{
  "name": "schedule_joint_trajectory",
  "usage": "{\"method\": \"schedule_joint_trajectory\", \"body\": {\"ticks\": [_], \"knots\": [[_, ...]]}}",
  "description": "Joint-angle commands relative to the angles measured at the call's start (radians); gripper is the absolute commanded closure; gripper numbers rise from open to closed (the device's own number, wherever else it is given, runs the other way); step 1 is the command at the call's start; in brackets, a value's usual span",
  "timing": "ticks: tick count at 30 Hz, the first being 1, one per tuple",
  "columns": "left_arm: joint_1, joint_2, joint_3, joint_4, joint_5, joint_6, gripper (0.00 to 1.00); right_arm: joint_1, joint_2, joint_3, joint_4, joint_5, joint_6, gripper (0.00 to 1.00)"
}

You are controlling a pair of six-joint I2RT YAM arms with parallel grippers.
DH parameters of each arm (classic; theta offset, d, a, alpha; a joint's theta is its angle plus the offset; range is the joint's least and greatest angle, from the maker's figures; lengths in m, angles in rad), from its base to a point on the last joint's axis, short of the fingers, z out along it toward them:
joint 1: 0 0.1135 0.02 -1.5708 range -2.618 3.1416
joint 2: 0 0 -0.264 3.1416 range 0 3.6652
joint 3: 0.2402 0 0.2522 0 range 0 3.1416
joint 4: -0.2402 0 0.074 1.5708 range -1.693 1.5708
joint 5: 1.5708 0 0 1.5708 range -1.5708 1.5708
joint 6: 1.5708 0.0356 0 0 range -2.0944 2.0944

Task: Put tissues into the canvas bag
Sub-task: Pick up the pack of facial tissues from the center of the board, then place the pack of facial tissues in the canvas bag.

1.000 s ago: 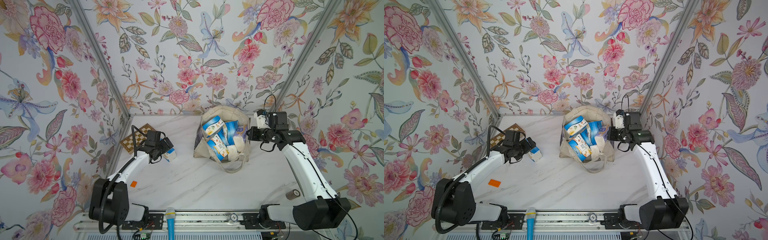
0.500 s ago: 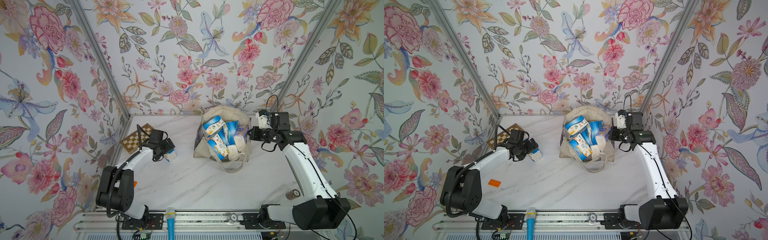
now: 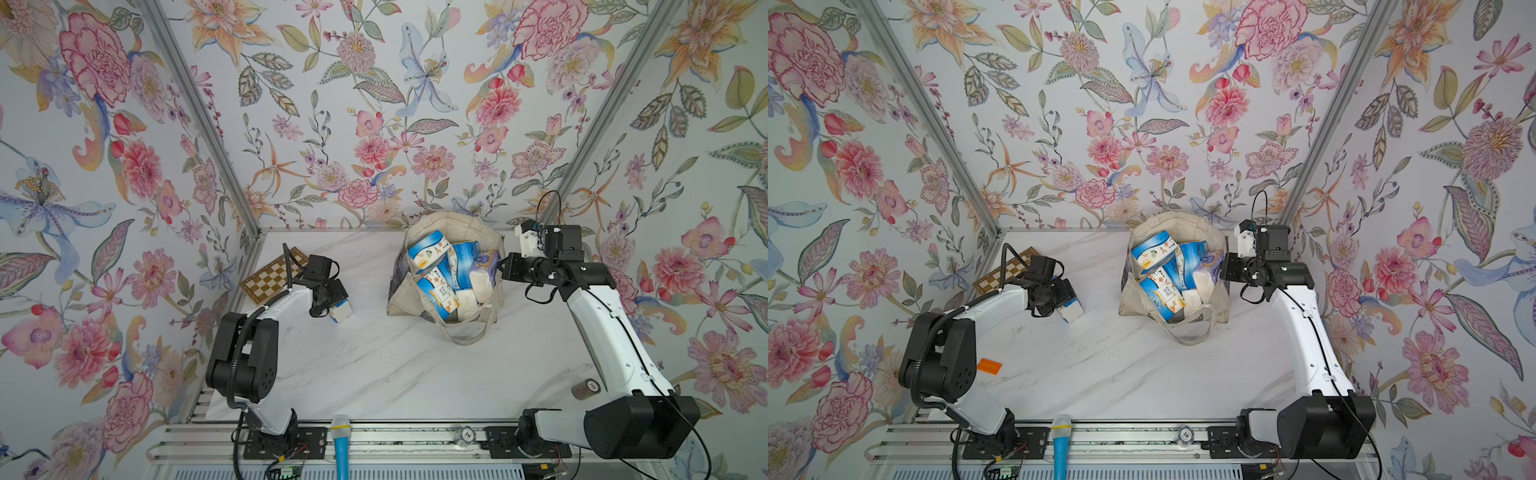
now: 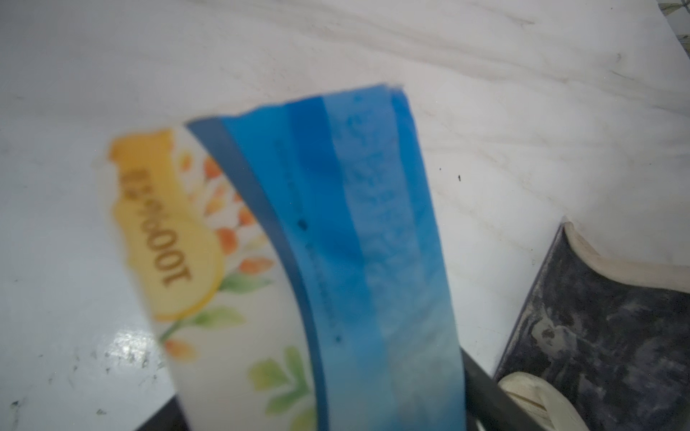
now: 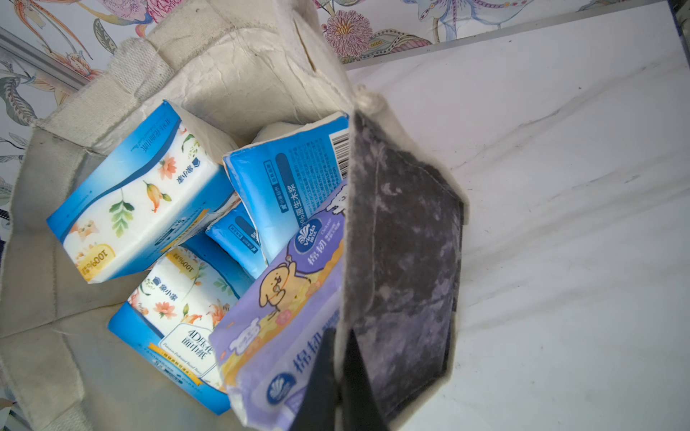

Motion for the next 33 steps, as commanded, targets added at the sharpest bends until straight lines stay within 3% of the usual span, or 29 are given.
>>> {"method": "schedule_joint_trajectory", "body": {"ticks": [1, 5, 12, 18, 23, 28, 33], "knots": [[0.000, 0.004, 0.047, -0.058, -0.053, 0.053, 0.58, -0.006, -0.031, -0.004, 0.079, -0.018, -0.011, 0.99], [0.000, -0.008, 0.071, -0.098, -0.071, 0.087, 0.69, -0.006, -0.042, -0.008, 0.080, -0.022, -0.002, 0.99], [-0.030, -0.103, 0.187, -0.169, -0.111, 0.160, 0.69, -0.003, -0.058, -0.015, 0.079, -0.024, 0.012, 0.99], [-0.122, -0.212, 0.413, -0.163, -0.091, 0.282, 0.65, 0.009, -0.054, -0.015, 0.079, -0.022, 0.028, 0.99], [-0.216, -0.215, 0.584, -0.096, 0.070, 0.338, 0.68, 0.028, -0.046, -0.010, 0.077, -0.003, 0.034, 1.00], [-0.306, -0.207, 0.660, 0.030, 0.202, 0.344, 0.69, 0.046, -0.045, -0.004, 0.073, 0.012, 0.040, 1.00], [-0.409, -0.077, 0.705, 0.149, 0.379, 0.292, 0.71, 0.064, -0.033, 0.004, 0.073, 0.027, 0.046, 1.00]]}}
